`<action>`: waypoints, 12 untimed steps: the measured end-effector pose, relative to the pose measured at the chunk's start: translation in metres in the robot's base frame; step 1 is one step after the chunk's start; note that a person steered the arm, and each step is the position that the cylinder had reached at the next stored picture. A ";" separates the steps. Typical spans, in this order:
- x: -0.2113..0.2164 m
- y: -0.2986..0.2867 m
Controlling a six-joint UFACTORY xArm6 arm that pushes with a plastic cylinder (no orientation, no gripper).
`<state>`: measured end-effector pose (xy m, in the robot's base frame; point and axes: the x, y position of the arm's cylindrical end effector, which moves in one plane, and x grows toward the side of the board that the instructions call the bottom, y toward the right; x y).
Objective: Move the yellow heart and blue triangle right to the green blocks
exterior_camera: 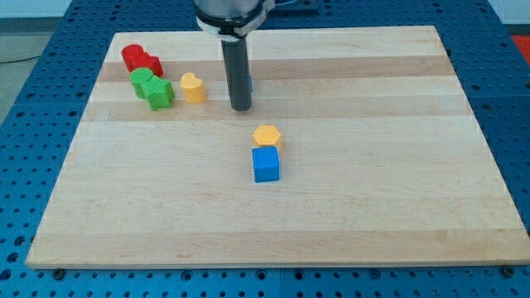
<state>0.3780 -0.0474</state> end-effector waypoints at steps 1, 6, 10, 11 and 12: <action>-0.011 0.011; -0.067 0.017; -0.065 -0.026; -0.080 -0.026; -0.082 -0.026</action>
<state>0.2959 -0.0737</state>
